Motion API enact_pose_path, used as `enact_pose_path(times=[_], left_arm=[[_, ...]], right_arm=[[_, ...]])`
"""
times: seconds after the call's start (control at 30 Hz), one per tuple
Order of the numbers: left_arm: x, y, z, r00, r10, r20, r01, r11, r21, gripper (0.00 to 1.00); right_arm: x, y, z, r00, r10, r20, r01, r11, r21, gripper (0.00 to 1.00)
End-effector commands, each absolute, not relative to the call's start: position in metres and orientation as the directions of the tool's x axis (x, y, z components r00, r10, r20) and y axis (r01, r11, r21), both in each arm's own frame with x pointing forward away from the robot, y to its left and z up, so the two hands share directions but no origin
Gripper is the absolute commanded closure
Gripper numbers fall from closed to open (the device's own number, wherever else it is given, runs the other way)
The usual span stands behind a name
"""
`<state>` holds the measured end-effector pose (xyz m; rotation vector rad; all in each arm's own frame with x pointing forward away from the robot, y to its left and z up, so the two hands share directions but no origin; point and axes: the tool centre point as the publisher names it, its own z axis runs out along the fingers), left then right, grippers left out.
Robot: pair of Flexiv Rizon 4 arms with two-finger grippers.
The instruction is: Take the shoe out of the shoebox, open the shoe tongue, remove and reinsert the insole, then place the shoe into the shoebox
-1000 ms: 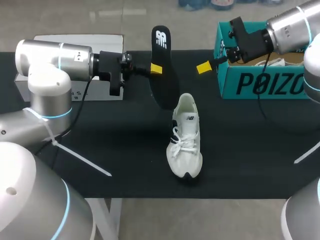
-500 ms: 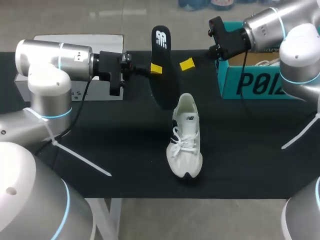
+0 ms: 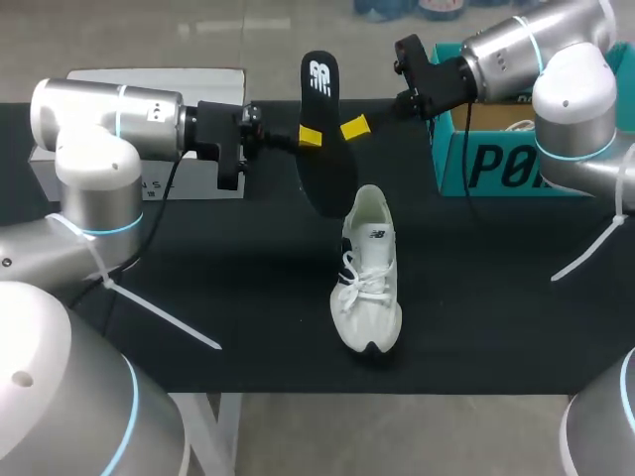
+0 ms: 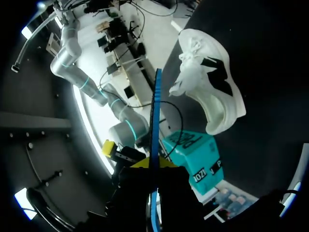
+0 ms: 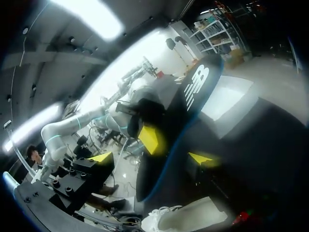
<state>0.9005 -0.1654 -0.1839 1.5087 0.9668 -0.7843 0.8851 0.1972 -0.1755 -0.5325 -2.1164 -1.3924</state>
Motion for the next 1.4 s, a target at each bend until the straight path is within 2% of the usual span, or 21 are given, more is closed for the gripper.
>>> enact_pose_path(times=[0.03,0.17,0.27,0.33,0.43,0.47,0.5,0.73,0.8,0.87,0.9,0.93,0.97,1.4], left_arm=[[0.901,-0.166,-0.184,0.444,0.155,-0.883,0.895,-0.041,0.443,1.0],[0.901,-0.166,-0.184,0.444,0.155,-0.883,0.895,-0.041,0.443,1.0],[0.901,-0.166,-0.184,0.444,0.155,-0.883,0.895,-0.041,0.443,1.0],[0.901,-0.166,-0.184,0.444,0.155,-0.883,0.895,-0.041,0.443,1.0],[0.901,-0.166,-0.184,0.444,0.155,-0.883,0.895,-0.041,0.443,1.0],[0.901,-0.166,-0.184,0.444,0.155,-0.883,0.895,-0.041,0.443,1.0],[0.901,-0.166,-0.184,0.444,0.155,-0.883,0.895,-0.041,0.443,1.0],[0.901,-0.166,-0.184,0.444,0.155,-0.883,0.895,-0.041,0.443,1.0],[0.901,-0.166,-0.184,0.444,0.155,-0.883,0.895,-0.041,0.443,1.0],[0.901,-0.166,-0.184,0.444,0.155,-0.883,0.895,-0.041,0.443,1.0],[0.901,-0.166,-0.184,0.444,0.155,-0.883,0.895,-0.041,0.443,1.0],[0.901,-0.166,-0.184,0.444,0.155,-0.883,0.895,-0.041,0.443,1.0],[0.901,-0.166,-0.184,0.444,0.155,-0.883,0.895,-0.041,0.443,1.0],[0.901,-0.166,-0.184,0.444,0.155,-0.883,0.895,-0.041,0.443,1.0]], right_arm=[[0.886,0.205,-0.177,-0.772,0.026,0.635,0.594,0.384,0.707,0.0],[0.885,0.21,-0.176,-0.774,0.023,0.632,0.591,0.383,0.71,0.02],[0.883,0.213,-0.177,-0.775,0.023,0.632,0.59,0.386,0.71,0.18],[0.882,0.214,-0.179,-0.775,0.023,0.632,0.589,0.389,0.708,0.2],[0.88,0.214,-0.183,-0.772,0.025,0.635,0.592,0.393,0.704,0.31],[0.879,0.214,-0.183,-0.771,0.026,0.636,0.593,0.394,0.703,0.35],[0.879,0.214,-0.184,-0.771,0.028,0.636,0.593,0.396,0.701,0.46],[0.877,0.213,-0.188,-0.768,0.035,0.64,0.597,0.4,0.695,0.55],[0.877,0.213,-0.188,-0.767,0.037,0.641,0.599,0.4,0.694,0.64],[0.877,0.213,-0.189,-0.766,0.038,0.642,0.601,0.399,0.693,0.68],[0.877,0.213,-0.189,-0.765,0.038,0.642,0.601,0.399,0.692,0.73],[0.877,0.213,-0.189,-0.765,0.039,0.642,0.601,0.399,0.692,0.84],[0.877,0.213,-0.19,-0.765,0.039,0.643,0.602,0.398,0.692,1.0],[0.878,0.217,-0.189,-0.769,0.044,0.638,0.6,0.394,0.696,1.0]])
